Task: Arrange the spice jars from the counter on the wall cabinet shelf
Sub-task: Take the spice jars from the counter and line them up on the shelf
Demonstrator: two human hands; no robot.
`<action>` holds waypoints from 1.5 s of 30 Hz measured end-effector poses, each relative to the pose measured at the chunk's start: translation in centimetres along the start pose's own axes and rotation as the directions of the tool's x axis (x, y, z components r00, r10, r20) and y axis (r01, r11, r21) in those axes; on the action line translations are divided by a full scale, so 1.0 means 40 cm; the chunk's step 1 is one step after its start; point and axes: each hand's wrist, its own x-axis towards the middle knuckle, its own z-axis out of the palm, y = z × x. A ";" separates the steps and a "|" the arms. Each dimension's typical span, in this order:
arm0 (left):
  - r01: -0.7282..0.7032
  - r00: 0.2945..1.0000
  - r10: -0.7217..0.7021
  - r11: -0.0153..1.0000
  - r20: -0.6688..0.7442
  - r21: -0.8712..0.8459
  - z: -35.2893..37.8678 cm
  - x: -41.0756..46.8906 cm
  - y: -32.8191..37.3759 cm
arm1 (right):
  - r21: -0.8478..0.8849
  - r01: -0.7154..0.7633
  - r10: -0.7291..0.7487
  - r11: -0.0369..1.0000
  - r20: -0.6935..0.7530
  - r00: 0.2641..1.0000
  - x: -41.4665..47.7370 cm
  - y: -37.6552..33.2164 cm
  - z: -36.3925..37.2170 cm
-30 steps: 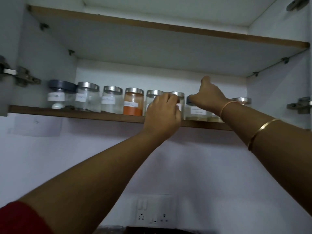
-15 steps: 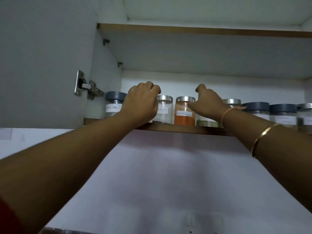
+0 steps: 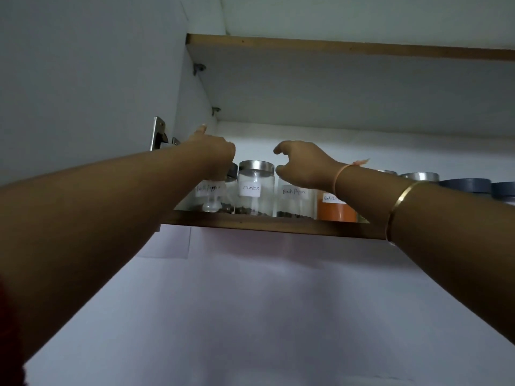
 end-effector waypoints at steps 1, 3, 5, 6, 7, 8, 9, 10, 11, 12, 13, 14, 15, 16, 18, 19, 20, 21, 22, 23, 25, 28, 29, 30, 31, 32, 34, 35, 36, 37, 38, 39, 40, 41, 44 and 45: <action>0.005 0.999 -0.006 1.000 0.046 0.011 0.005 0.008 0.000 | -0.007 0.014 -0.014 1.000 0.017 1.000 0.012 -0.008 0.006; 0.025 0.994 -0.026 1.000 0.103 0.008 0.020 0.024 -0.001 | -0.020 0.035 -0.034 0.999 0.049 0.998 0.041 -0.019 0.022; 0.038 0.995 -0.036 0.999 0.089 -0.012 0.034 0.042 -0.003 | -0.026 0.044 -0.042 0.999 0.070 0.997 0.070 -0.026 0.039; 0.041 0.996 -0.039 0.999 0.078 -0.018 0.040 0.050 -0.002 | -0.028 0.045 -0.043 0.999 0.078 0.996 0.082 -0.028 0.046; 0.045 0.997 -0.044 0.999 0.071 -0.018 0.046 0.059 -0.001 | -0.030 0.044 -0.041 0.999 0.091 0.995 0.095 -0.030 0.056; 0.046 0.997 -0.045 0.999 0.067 -0.016 0.049 0.067 0.001 | -0.033 0.035 -0.031 0.999 0.106 0.994 0.108 -0.032 0.064; 0.044 0.997 -0.043 0.999 0.064 -0.014 0.053 0.076 0.000 | -0.041 0.023 -0.018 0.999 0.121 0.993 0.123 -0.035 0.076; 0.037 0.997 -0.035 0.999 0.064 -0.018 0.052 0.081 0.002 | -0.053 0.012 -0.005 0.999 0.128 0.992 0.135 -0.037 0.083; 0.029 0.998 -0.027 0.999 0.064 -0.027 0.049 0.085 0.006 | -0.069 0.000 0.009 0.998 0.131 0.991 0.142 -0.037 0.086; 0.024 0.998 -0.021 0.999 0.065 -0.037 0.049 0.089 0.007 | -0.084 -0.005 0.016 0.996 0.128 0.992 0.153 -0.038 0.092; 0.020 0.997 -0.016 0.999 0.069 -0.046 0.049 0.094 0.007 | -0.100 -0.008 0.022 0.995 0.130 0.991 0.163 -0.039 0.094; 0.017 0.997 -0.013 0.999 0.072 -0.052 0.048 0.100 0.008 | -0.114 -0.010 0.026 0.993 0.138 0.990 0.171 -0.039 0.096; 0.014 0.997 -0.010 0.999 0.074 -0.053 0.048 0.106 0.009 | -0.124 -0.013 0.032 0.992 0.150 0.988 0.177 -0.039 0.095; 0.011 0.997 -0.007 0.999 0.073 -0.050 0.049 0.112 0.010 | -0.129 -0.016 0.037 0.992 0.161 0.986 0.182 -0.038 0.093; 0.005 0.997 -0.002 0.999 0.075 -0.040 0.055 0.127 0.013 | -0.137 -0.028 0.053 0.990 0.188 0.981 0.192 -0.042 0.090; 0.006 0.997 -0.003 0.999 0.080 -0.035 0.060 0.135 0.015 | -0.148 -0.030 0.061 0.988 0.206 0.977 0.198 -0.045 0.090; 0.007 0.996 -0.005 1.000 0.084 -0.030 0.064 0.141 0.018 | -0.165 -0.029 0.067 0.986 0.226 0.972 0.207 -0.048 0.093; 0.009 0.997 -0.007 1.000 0.082 -0.025 0.070 0.147 0.021 | -0.182 -0.028 0.073 0.983 0.241 0.968 0.216 -0.050 0.098; 0.011 0.997 -0.009 1.000 0.073 -0.023 0.075 0.150 0.024 | -0.197 -0.025 0.075 0.980 0.252 0.965 0.226 -0.051 0.104; 0.011 0.998 -0.010 1.000 0.063 -0.024 0.082 0.155 0.027 | -0.211 -0.026 0.082 0.977 0.261 0.962 0.234 -0.052 0.109; -0.001 0.999 0.002 1.000 0.038 -0.017 0.097 0.163 0.032 | -0.228 -0.030 0.093 0.973 0.271 0.958 0.246 -0.049 0.117; -0.026 0.999 0.026 1.000 0.022 -0.003 0.107 0.168 0.032 | -0.226 -0.028 0.091 0.974 0.277 0.956 0.261 -0.036 0.132; -0.026 0.999 0.026 1.000 0.021 0.001 0.107 0.172 0.029 | -0.223 -0.028 0.091 0.975 0.278 0.956 0.265 -0.031 0.137; -0.024 1.000 0.024 1.000 0.016 0.000 0.106 0.175 0.027 | -0.217 -0.029 0.090 0.976 0.278 0.956 0.269 -0.024 0.142; -0.020 1.000 0.020 1.000 0.015 -0.001 0.105 0.179 0.024 | -0.211 -0.031 0.091 0.977 0.281 0.955 0.273 -0.019 0.147; -0.021 1.000 0.021 1.000 0.013 -0.005 0.105 0.182 0.022 | -0.202 -0.033 0.091 0.979 0.287 0.954 0.277 -0.016 0.150; -0.021 1.000 0.022 0.999 0.011 -0.032 0.109 0.192 0.020 | -0.197 -0.035 0.096 0.980 0.310 0.946 0.283 -0.013 0.155; -0.013 1.000 0.014 0.999 0.014 -0.048 0.115 0.199 0.018 | -0.206 -0.034 0.103 0.978 0.330 0.938 0.284 -0.014 0.156; -0.008 1.000 0.009 0.998 0.020 -0.067 0.119 0.204 0.018 | -0.225 -0.036 0.115 0.974 0.352 0.929 0.284 -0.017 0.159; -0.008 0.999 0.011 0.997 0.036 -0.072 0.122 0.210 0.017 | -0.247 -0.033 0.126 0.968 0.371 0.920 0.282 -0.022 0.161; -0.011 0.998 0.015 0.997 0.060 -0.074 0.123 0.213 0.017 | -0.270 -0.032 0.139 0.962 0.387 0.911 0.281 -0.027 0.164; -0.017 0.995 0.023 0.998 0.093 -0.068 0.126 0.216 0.018 | -0.292 -0.030 0.151 0.956 0.400 0.904 0.279 -0.032 0.165; -0.027 0.991 0.034 0.998 0.127 -0.056 0.126 0.218 0.019 | -0.310 -0.031 0.162 0.950 0.408 0.898 0.279 -0.037 0.168; -0.036 0.987 0.042 0.999 0.155 -0.039 0.126 0.220 0.020 | -0.325 -0.028 0.169 0.945 0.414 0.895 0.279 -0.040 0.170; -0.040 0.976 0.042 0.999 0.213 -0.016 0.121 0.216 0.028 | -0.350 -0.022 0.176 0.936 0.413 0.893 0.285 -0.040 0.178; -0.038 0.971 0.041 0.999 0.236 -0.019 0.119 0.214 0.030 | -0.347 -0.020 0.171 0.938 0.410 0.896 0.286 -0.037 0.180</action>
